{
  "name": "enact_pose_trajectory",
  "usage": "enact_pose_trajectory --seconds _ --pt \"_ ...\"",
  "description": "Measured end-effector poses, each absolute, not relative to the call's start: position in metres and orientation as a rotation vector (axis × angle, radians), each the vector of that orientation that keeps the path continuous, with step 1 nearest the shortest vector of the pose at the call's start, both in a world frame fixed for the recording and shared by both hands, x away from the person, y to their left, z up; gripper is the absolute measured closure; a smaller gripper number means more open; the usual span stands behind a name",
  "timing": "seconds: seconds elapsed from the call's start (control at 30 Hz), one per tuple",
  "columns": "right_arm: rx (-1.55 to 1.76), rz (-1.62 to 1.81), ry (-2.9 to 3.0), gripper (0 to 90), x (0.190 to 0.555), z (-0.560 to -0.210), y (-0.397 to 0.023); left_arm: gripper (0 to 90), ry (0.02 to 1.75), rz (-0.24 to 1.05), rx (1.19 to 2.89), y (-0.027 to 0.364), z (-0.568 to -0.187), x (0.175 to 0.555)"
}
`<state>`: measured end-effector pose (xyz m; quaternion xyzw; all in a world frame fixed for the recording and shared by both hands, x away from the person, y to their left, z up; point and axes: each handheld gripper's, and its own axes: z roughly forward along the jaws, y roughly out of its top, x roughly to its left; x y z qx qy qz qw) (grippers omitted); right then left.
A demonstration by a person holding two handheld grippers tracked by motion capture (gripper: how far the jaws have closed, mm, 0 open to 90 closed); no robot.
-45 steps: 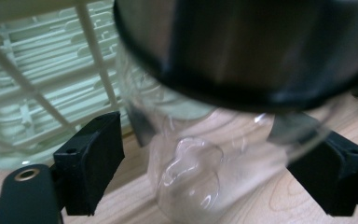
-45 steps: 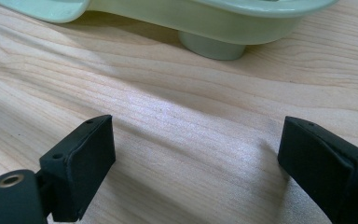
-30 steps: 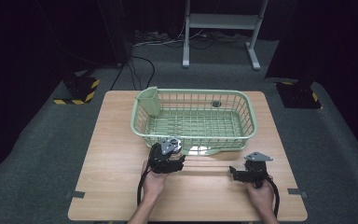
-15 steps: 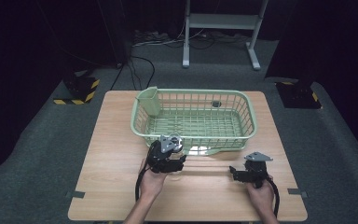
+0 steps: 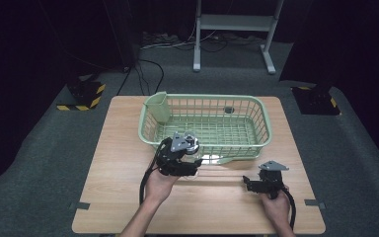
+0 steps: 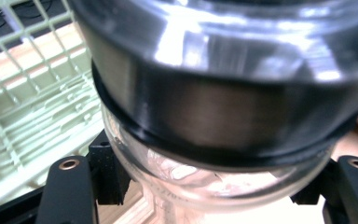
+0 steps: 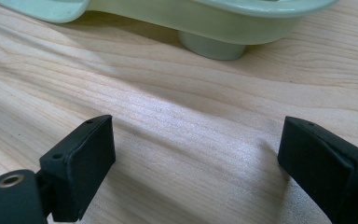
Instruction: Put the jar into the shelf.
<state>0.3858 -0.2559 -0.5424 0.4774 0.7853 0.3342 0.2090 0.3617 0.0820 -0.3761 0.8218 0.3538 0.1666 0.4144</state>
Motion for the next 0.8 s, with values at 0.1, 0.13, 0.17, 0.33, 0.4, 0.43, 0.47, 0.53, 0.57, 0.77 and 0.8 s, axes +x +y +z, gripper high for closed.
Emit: enact_pose_trajectory --seconds 0.1,0.13,0.17,0.33,0.4,0.43,0.47,0.53,0.57,0.77,0.8 --pt "1.328 0.93 2.184 10.6 0.386 -0.542 -0.256 31.3 0.874 0.402 2.058 0.082 -0.365 0.364" --pt "1.328 0.93 2.184 10.6 0.386 -0.542 -0.256 31.3 0.867 0.395 2.059 0.082 -0.36 0.365" --pt "1.328 0.93 2.184 10.6 0.386 -0.542 -0.256 31.3 0.867 0.389 2.052 0.081 -0.357 0.366" --pt "1.328 0.93 2.184 10.6 0.386 -0.542 -0.256 31.3 0.838 0.347 2.05 0.078 -0.343 0.373" --pt "1.328 0.93 2.184 10.6 0.386 -0.542 -0.256 31.3 0.833 0.352 2.053 0.077 -0.338 0.375" --pt "1.328 0.93 2.185 10.6 0.386 -0.542 -0.256 31.3 0.832 0.354 2.051 0.077 -0.335 0.377" --pt "1.328 0.93 2.185 10.6 0.386 -0.542 -0.256 31.3 0.831 0.352 2.046 0.077 -0.332 0.378" --pt "1.328 0.93 2.184 10.6 0.386 -0.542 -0.256 31.3 0.829 0.345 2.031 0.078 -0.327 0.382" --pt "1.328 0.93 2.184 10.6 0.386 -0.542 -0.256 31.3 0.829 0.345 2.031 0.078 -0.327 0.382" --pt "1.328 0.93 2.184 10.5 0.386 -0.542 -0.256 31.3 0.838 0.333 2.011 0.081 -0.315 0.394" --pt "1.328 0.93 2.185 10.6 0.386 -0.542 -0.256 31.3 0.841 0.332 2.006 0.082 -0.312 0.397"
